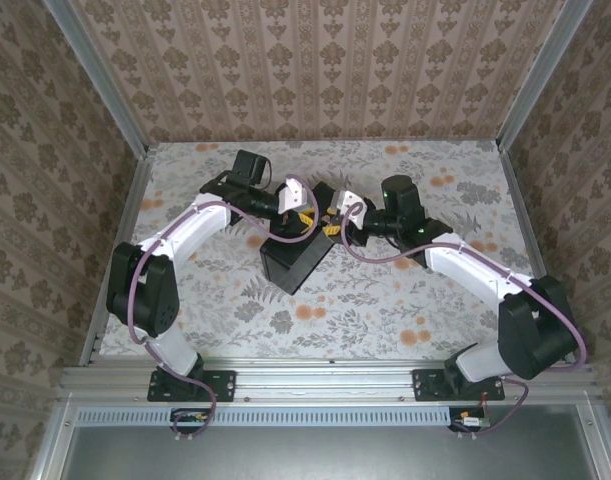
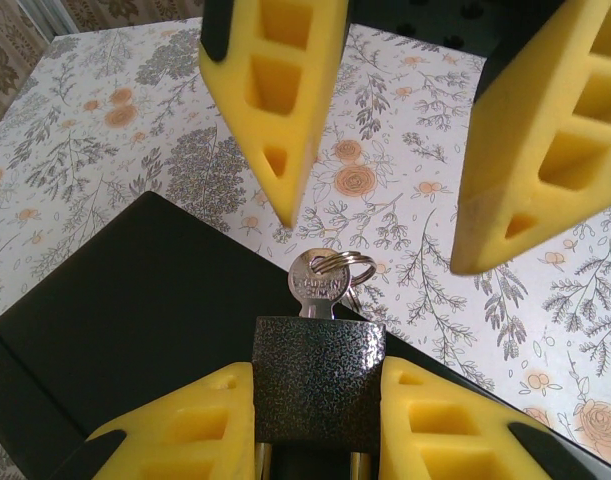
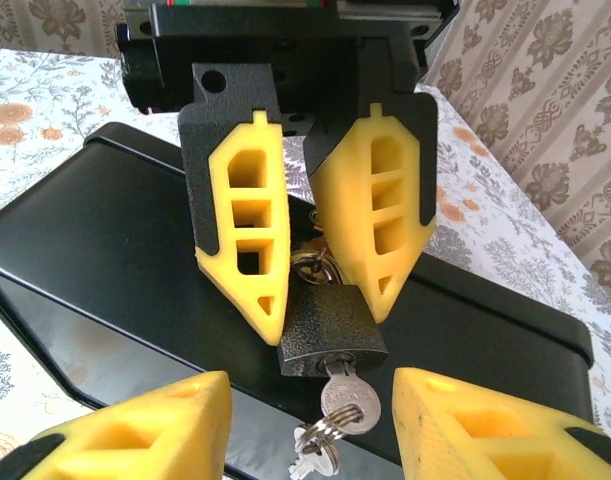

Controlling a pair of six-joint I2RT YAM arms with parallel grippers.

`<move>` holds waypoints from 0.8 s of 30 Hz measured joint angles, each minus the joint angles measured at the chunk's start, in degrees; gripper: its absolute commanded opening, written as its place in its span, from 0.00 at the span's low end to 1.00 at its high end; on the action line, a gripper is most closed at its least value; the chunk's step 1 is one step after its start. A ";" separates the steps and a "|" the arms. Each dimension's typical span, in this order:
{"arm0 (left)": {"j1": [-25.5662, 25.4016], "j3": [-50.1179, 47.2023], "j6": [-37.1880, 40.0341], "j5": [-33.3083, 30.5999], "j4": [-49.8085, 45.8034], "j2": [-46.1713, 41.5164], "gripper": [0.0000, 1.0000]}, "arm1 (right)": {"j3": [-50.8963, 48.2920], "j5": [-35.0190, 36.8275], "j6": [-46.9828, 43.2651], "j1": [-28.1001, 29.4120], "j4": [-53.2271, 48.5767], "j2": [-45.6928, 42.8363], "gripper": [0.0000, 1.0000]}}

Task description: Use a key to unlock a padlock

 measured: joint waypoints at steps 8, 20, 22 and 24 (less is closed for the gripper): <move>0.00 -0.02 0.00 0.09 -0.07 0.00 0.08 | 0.04 0.35 -1.55 0.09 0.04 1.68 0.36; -0.07 0.00 0.00 0.63 -0.26 0.00 0.07 | 0.04 3.08 -2.82 0.09 1.09 2.95 0.32; -0.07 0.00 0.00 0.68 -0.24 0.00 0.07 | 0.04 3.52 -3.19 0.09 1.49 3.26 0.25; 0.00 0.02 0.00 0.33 -0.31 0.00 0.07 | 0.04 3.78 -3.34 0.24 1.77 3.43 0.24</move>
